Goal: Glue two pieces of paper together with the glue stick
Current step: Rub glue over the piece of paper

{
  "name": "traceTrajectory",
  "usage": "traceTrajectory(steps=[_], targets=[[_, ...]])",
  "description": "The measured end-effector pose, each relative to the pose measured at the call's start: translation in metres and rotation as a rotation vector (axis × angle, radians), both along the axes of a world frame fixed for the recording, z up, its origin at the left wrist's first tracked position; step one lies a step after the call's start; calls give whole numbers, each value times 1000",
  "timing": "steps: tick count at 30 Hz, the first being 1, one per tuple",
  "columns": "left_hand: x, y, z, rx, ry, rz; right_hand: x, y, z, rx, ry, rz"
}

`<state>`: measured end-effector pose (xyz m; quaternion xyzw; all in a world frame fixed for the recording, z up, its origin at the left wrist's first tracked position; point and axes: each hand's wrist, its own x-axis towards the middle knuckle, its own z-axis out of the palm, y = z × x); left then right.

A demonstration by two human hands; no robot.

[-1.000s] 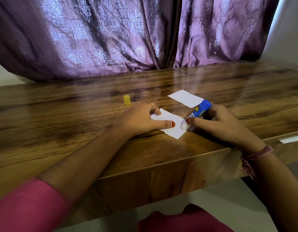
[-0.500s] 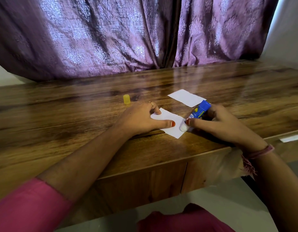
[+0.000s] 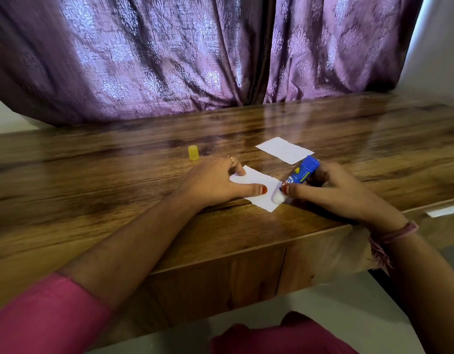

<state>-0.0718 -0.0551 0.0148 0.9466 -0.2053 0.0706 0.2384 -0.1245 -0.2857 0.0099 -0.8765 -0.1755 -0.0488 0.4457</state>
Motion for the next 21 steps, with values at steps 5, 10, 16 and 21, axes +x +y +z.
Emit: traceTrajectory(steps=[5,10,16,21], targets=[[0,0,0,-1,0,7,-2,3,2,-12,-7,61],[0,0,0,1,-12,1,1,2,0,19,-11,66],[0,-1,1,12,-12,4,0,0,-2,10,-23,125],[-1,-1,1,0,1,12,-1,2,-2,-10,-21,158]])
